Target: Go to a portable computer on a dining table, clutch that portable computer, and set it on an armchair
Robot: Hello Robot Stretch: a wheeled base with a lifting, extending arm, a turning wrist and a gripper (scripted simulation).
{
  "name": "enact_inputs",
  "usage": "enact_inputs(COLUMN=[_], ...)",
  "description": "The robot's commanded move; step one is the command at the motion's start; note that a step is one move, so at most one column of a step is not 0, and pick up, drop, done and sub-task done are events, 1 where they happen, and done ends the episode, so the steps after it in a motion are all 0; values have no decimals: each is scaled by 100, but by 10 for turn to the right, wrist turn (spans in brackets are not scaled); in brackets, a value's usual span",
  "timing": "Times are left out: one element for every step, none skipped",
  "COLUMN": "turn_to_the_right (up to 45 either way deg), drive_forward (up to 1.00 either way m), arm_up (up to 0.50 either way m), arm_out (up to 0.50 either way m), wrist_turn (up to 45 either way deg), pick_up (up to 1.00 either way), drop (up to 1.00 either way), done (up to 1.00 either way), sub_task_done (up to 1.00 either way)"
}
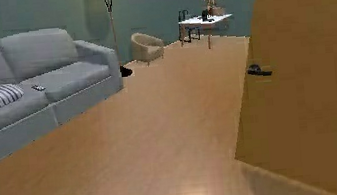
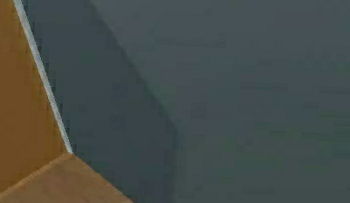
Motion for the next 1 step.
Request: enact_inputs(turn_to_the_right=[0], drive_forward=[100], arm_up=[0], arm_out=[0], wrist_turn=[0], pick_up=[0], drop=[0], done=[0], sub_task_done=[0])
